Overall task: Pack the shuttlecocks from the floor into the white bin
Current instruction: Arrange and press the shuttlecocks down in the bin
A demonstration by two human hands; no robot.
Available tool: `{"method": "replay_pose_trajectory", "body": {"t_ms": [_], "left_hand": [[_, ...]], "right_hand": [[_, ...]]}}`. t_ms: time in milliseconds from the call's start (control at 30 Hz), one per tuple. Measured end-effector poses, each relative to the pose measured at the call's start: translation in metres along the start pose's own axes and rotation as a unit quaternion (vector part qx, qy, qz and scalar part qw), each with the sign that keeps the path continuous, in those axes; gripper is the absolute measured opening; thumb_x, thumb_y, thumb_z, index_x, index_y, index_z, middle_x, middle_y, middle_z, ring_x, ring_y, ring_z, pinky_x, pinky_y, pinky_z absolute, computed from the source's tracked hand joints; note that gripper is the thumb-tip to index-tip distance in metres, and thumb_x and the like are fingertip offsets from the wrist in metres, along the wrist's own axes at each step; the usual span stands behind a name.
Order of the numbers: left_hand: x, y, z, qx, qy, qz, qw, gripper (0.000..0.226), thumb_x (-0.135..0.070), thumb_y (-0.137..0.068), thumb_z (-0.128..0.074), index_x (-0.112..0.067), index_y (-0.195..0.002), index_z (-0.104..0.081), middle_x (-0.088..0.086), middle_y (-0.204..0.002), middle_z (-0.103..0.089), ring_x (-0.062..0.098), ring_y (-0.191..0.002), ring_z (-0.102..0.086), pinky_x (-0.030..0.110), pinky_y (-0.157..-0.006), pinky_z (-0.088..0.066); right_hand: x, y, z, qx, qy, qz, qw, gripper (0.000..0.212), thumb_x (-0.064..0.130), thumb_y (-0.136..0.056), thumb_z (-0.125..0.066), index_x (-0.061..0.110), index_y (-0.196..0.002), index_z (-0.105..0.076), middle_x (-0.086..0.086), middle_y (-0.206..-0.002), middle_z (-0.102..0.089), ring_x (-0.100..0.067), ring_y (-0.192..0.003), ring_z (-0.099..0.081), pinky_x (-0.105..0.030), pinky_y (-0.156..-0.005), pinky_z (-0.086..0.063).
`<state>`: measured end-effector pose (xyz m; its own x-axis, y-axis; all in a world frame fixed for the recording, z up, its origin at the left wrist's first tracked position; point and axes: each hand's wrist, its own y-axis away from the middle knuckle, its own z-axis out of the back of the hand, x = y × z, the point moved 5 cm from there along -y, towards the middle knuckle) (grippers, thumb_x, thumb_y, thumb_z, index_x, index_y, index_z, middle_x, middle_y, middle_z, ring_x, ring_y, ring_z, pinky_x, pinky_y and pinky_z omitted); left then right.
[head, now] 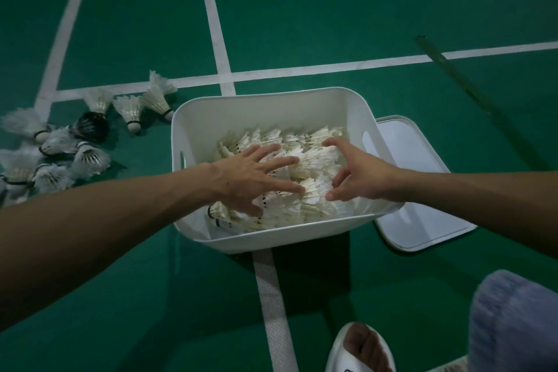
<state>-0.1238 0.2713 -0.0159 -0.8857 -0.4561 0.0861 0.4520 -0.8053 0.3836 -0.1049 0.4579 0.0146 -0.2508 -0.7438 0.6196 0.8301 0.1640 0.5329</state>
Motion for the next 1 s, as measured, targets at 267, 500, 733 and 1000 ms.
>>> {"method": "replay_pose_trajectory", "body": {"t_ms": [267,500,733,1000], "left_hand": [[0.021,0.043,0.039,-0.026,0.043,0.087,0.995,0.084,-0.057,-0.087,-0.052,-0.038,-0.15,0.0,0.0,-0.159,0.011,0.029,-0.145,0.008,0.048,-0.117,-0.003],[0.095,0.188,0.028,-0.071,0.135,0.292,0.944,0.076,-0.053,-0.086,-0.056,-0.025,-0.148,-0.022,0.006,-0.157,-0.004,0.03,-0.144,-0.002,0.042,-0.118,-0.011],[0.143,0.318,-0.083,0.002,0.21,0.451,0.868,0.074,-0.058,-0.085,-0.056,-0.028,-0.146,-0.027,0.008,-0.157,-0.004,0.036,-0.143,-0.003,0.048,-0.117,-0.013],[0.195,0.351,-0.186,0.008,0.286,0.527,0.8,0.078,-0.063,-0.082,-0.055,-0.031,-0.147,-0.024,0.012,-0.158,-0.004,0.041,-0.142,-0.007,0.052,-0.117,-0.014]], "right_hand": [[0.061,0.014,0.022,-0.078,0.293,0.088,0.949,0.061,0.039,-0.075,-0.079,0.019,-0.125,-0.052,-0.005,-0.113,-0.063,-0.018,-0.092,-0.055,-0.028,-0.078,-0.044],[0.222,0.009,-0.037,-0.072,0.355,0.282,0.889,0.066,0.042,-0.076,-0.077,0.019,-0.131,-0.049,-0.009,-0.129,-0.052,-0.026,-0.118,-0.047,-0.031,-0.094,-0.038],[0.325,-0.031,-0.161,-0.019,0.356,0.356,0.864,0.061,0.04,-0.079,-0.075,0.013,-0.127,-0.049,-0.012,-0.124,-0.054,-0.028,-0.114,-0.049,-0.033,-0.095,-0.041],[0.338,-0.139,-0.25,-0.001,0.32,0.263,0.91,0.069,0.036,-0.081,-0.074,0.018,-0.138,-0.04,-0.015,-0.132,-0.046,-0.034,-0.118,-0.049,-0.04,-0.102,-0.043]]}}
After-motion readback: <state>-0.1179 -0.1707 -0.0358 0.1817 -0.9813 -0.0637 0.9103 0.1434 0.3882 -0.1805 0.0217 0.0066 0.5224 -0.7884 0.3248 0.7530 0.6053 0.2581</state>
